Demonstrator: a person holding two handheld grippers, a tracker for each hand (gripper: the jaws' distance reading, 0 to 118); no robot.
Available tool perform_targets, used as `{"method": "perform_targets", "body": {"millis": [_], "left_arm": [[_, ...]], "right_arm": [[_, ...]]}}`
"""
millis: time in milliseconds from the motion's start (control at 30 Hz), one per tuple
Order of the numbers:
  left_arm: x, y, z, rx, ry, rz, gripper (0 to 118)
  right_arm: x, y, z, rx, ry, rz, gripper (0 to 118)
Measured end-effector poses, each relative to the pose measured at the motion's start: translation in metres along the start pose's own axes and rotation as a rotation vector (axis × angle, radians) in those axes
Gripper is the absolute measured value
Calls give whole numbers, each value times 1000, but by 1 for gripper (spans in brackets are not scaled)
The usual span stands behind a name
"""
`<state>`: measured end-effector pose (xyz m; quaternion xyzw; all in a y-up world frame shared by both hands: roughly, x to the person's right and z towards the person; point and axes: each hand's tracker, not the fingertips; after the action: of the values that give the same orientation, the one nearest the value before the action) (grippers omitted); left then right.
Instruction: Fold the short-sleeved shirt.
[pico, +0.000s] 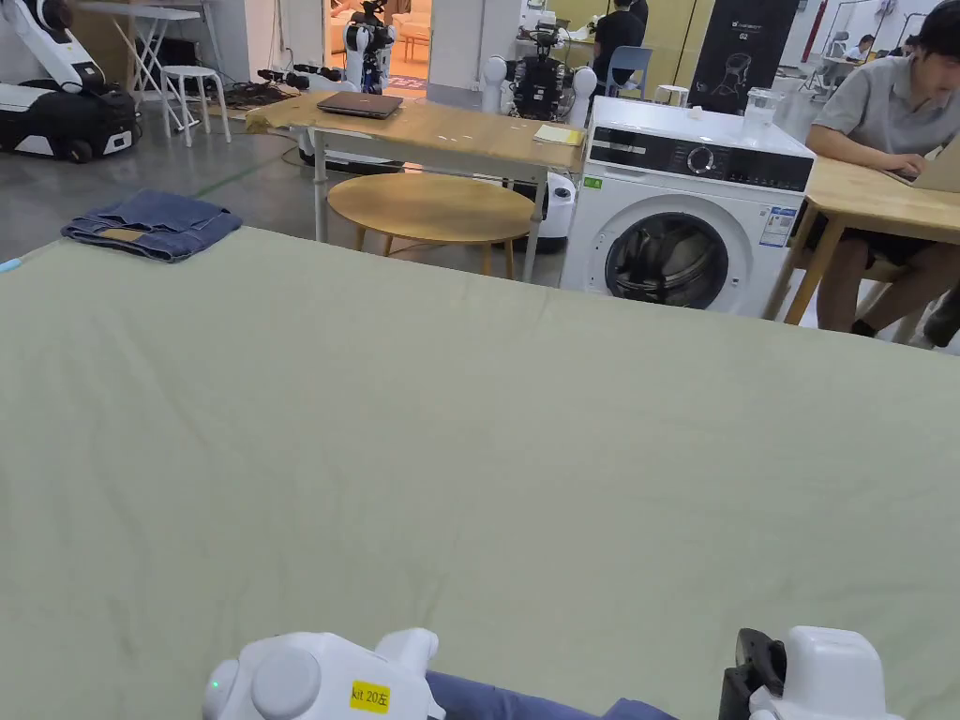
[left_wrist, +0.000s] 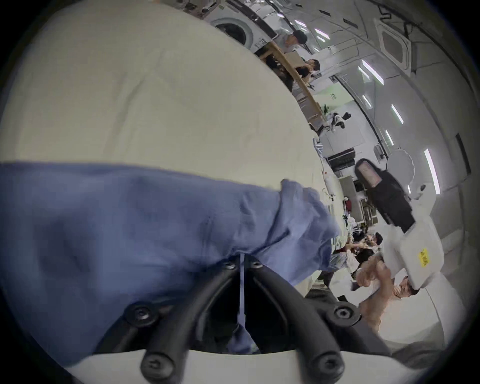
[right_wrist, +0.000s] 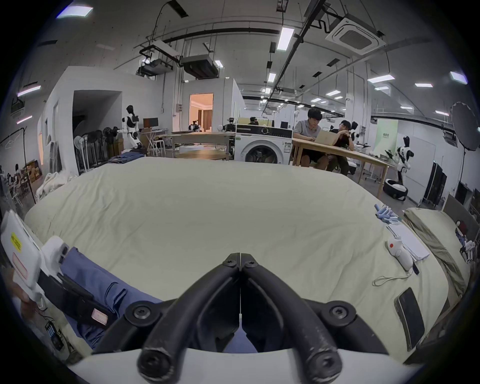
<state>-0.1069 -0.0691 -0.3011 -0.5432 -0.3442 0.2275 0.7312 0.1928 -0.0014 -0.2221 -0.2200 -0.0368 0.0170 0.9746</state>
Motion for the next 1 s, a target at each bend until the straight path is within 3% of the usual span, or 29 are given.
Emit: {"method": "perform_targets", "body": {"millis": [167,333,433,533,667,767,933,1000], "left_arm": [[-11,9,75,136,-38,19,0],[-52,5,140,211,128,50,0],[-81,-2,168,221,141,103,0],[-109,-7,177,197,75,166,47],[-130,-17,163,168,30,185,67],[-140,-19,133,127,-43,226,68],[-157,-22,106,188,-343,328,68],[-160,-23,97,168,-376,311,50]], "right_arm": [[-3,4,-1,8,11,4,0],[-8,9,1,44,26,0,0],[-10,13,2,66,35,-12,0],[-11,17,1,74,45,-19,0],[-12,18,1,80,49,-24,0],[-12,18,2,80,48,-27,0],[-8,16,4,73,41,-31,0],[-6,15,4,69,38,-35,0]]}}
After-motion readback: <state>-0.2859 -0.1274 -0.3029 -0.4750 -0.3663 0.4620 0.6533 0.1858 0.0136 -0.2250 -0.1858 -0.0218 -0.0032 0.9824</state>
